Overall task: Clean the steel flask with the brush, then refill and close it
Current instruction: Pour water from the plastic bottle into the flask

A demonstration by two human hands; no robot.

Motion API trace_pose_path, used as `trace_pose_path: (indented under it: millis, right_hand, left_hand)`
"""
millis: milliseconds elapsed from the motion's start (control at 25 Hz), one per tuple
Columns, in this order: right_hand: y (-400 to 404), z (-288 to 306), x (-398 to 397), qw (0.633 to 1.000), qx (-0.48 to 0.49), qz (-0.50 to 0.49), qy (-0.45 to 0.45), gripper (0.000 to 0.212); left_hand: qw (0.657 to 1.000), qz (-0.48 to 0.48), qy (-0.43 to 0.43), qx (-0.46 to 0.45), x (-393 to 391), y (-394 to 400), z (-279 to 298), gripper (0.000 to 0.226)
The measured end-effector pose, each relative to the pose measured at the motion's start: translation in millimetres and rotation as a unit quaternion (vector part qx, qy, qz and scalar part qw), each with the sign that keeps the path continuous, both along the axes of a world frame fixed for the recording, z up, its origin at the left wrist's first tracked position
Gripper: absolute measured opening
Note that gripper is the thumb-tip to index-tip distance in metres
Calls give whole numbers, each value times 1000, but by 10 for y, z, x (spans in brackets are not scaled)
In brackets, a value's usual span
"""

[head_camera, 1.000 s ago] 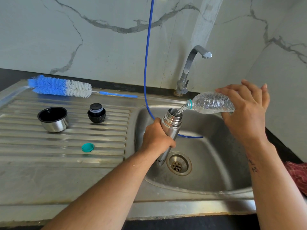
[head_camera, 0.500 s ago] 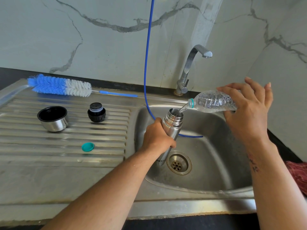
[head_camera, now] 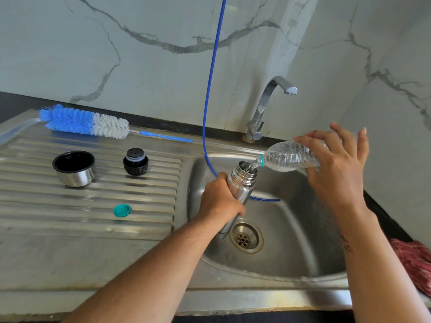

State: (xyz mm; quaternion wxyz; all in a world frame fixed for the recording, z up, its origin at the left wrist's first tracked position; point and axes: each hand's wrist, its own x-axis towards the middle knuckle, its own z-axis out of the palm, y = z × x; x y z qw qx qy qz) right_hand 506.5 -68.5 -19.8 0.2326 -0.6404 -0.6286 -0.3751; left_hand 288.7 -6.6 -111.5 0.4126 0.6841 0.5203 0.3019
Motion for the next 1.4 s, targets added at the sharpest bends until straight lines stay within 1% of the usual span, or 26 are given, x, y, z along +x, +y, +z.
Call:
trace_pose_path:
  millis: [200, 440, 840, 960, 1040, 1400]
  right_hand:
    - [2, 23, -17, 1000, -4, 1, -22, 71]
    - [-38, 75, -14, 1000, -6, 1, -22, 70]
    - [8, 248, -111, 998, -25, 28, -54, 68]
    - [33, 303, -128, 996, -39, 31, -78, 71]
    - [51, 336, -144, 993, -43, 33, -100, 70]
    - [149, 521, -229, 979, -75, 52, -185, 73]
  left_hand:
    - [1000, -2, 1, 4, -3, -5, 2, 69]
    - [1000, -1, 6, 2, 7, -15, 0, 69]
    - [1000, -7, 2, 3, 12, -16, -15, 73]
    - [1000, 2, -3, 6, 14, -11, -1, 71]
    - [1000, 5, -10, 6, 13, -4, 5, 70]
    - [1000, -5, -8, 5, 13, -11, -5, 70]
